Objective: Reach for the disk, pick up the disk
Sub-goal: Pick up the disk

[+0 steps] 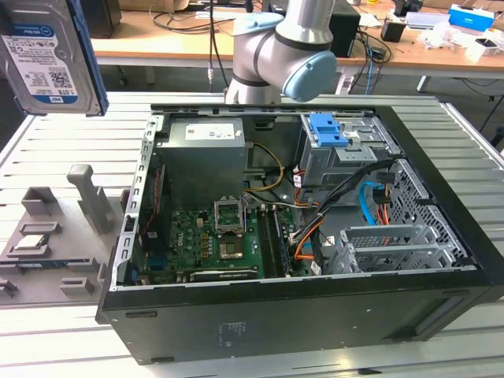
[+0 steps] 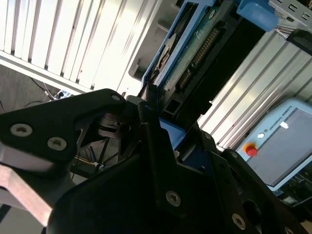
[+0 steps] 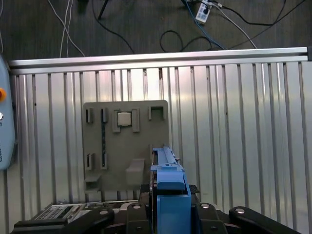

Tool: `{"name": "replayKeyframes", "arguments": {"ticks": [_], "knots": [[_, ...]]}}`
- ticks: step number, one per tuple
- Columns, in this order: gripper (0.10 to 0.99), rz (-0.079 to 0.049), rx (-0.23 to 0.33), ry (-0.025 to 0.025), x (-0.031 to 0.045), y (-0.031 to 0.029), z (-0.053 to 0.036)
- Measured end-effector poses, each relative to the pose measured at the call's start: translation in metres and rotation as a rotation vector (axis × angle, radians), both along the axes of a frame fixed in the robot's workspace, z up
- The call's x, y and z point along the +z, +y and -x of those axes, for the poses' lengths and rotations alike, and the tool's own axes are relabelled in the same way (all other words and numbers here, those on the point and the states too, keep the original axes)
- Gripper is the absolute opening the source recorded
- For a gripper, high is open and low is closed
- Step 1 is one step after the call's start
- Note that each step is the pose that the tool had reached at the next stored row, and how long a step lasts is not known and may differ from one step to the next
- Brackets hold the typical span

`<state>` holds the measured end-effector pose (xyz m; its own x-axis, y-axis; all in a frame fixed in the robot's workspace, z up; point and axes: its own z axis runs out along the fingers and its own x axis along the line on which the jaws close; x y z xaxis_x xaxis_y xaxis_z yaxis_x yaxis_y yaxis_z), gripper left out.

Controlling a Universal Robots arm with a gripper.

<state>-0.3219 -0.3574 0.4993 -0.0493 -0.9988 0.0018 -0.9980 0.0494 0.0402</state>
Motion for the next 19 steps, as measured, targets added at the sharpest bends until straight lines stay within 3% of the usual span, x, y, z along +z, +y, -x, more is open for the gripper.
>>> {"name": "replayKeyframes", "arguments": {"ticks": [12,18,19], "knots": [[0.369,0.000,0.000,0.0000,0.0000,0.0007,-0.0405],[0.369,0.000,0.000,0.0002,0.0000,0.0015,-0.0832],[0.369,0.000,0.000,0.0002,0.0000,0.0018,-0.0969]]}}
